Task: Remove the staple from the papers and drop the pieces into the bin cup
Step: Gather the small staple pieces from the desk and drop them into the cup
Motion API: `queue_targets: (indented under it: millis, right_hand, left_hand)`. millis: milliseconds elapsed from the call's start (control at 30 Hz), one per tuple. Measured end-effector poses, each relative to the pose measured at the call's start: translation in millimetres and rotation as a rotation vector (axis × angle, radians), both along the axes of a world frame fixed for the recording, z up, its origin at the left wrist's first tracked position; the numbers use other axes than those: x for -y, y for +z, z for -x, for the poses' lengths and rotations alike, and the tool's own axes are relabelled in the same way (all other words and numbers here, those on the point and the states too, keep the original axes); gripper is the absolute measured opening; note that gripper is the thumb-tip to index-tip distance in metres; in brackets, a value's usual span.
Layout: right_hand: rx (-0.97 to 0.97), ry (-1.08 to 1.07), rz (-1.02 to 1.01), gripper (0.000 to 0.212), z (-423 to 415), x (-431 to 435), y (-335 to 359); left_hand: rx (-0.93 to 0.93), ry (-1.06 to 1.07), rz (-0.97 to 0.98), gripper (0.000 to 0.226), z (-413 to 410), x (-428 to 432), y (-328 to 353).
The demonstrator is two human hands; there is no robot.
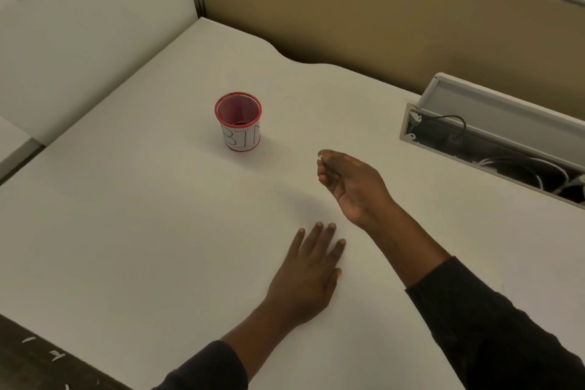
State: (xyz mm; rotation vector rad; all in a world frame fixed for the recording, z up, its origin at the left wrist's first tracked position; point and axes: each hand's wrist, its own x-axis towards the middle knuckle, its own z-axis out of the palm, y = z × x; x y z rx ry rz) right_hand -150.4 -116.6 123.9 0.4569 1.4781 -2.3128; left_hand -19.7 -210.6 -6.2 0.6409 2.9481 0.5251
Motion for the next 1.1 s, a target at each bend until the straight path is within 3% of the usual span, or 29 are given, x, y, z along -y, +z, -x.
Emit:
queue_targets:
  millis: [100,233,433,533,967,1100]
  right_hand:
    - [-0.129,0.144,-0.115,0.008,41,39,24]
    - [-0.309,0.311,-0.411,0.01,90,95,41]
    - [-0.707,0.587,-1.263,0.019,134,154,22]
    - [-0.775,0.74,-1.515,0.028,144,163,11]
    - [-0.969,0.807,-1.667,0.027,147,167,20]
    - [-0.995,0.846,-1.683,0.037,141,164,24]
  left_hand:
    - [-0.019,0.002,0.001,0.052,1,-2,2]
    - [-0.041,0.017,-0.014,0.049,3,-3,5]
    - [-0.062,0.018,-0.027,0.048,1,-3,2]
    - [-0.084,0.023,-0.021,0.048,0,-3,3]
    - [-0.092,0.027,-0.035,0.048,-2,-2,2]
    - [-0.091,0.028,-0.044,0.047,-1,-2,2]
